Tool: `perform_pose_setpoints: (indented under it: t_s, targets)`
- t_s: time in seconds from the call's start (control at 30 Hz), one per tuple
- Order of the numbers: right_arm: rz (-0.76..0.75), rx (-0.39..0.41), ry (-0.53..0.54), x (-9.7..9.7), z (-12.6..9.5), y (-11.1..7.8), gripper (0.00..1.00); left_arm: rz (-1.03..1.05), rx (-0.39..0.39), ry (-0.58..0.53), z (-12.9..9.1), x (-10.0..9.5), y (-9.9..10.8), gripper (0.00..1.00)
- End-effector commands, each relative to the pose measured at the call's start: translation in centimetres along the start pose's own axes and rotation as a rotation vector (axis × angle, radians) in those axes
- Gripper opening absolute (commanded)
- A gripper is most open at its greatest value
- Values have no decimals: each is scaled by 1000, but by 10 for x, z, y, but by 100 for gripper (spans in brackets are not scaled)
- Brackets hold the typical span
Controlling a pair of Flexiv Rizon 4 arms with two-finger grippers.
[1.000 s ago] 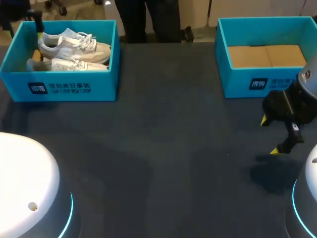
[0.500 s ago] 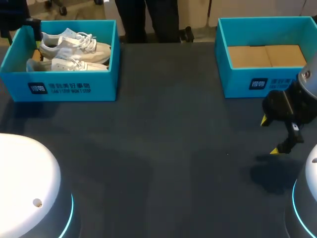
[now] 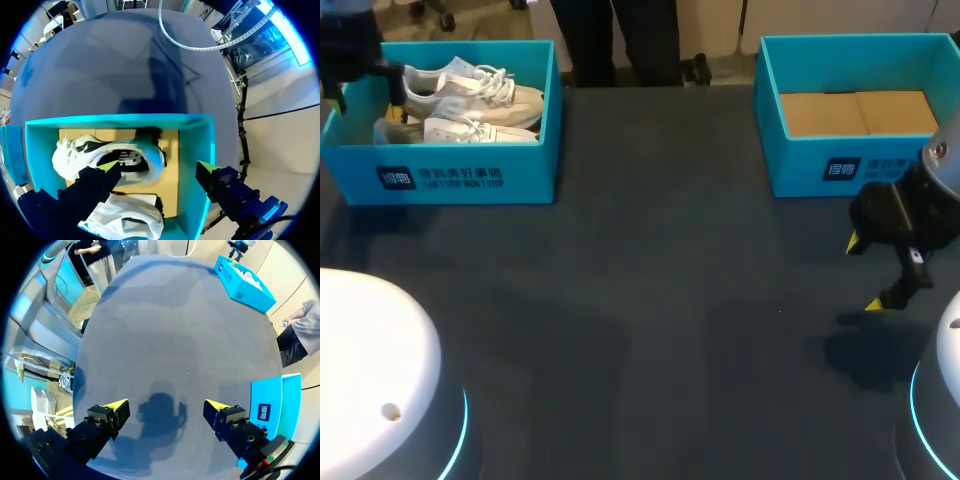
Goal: Take the shoe out of the shoebox, open the shoe tongue, remove and reinsert the insole, then place the shoe into the shoebox
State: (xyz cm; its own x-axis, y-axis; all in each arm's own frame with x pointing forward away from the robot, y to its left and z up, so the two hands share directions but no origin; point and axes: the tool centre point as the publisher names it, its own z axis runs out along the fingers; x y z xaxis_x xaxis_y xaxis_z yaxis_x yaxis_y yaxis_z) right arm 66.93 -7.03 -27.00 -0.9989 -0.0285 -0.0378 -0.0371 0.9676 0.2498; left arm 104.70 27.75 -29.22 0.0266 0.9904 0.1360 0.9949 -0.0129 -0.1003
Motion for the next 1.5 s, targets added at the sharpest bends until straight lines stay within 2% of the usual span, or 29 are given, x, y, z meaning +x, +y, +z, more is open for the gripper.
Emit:
perform_pose_setpoints:
  t_s: [0.03, 0.8, 1.5]
  targets:
    - [-1, 1, -1, 0, 1, 0, 100, 4, 25, 1, 17, -3, 9, 100]
    - [-1, 1, -1, 0, 1, 0, 100, -27, 71, 11, 65, -2, 11, 100]
    - [-1, 1, -1, 0, 1, 0, 100, -34, 54, -56, 89, -3, 16, 100]
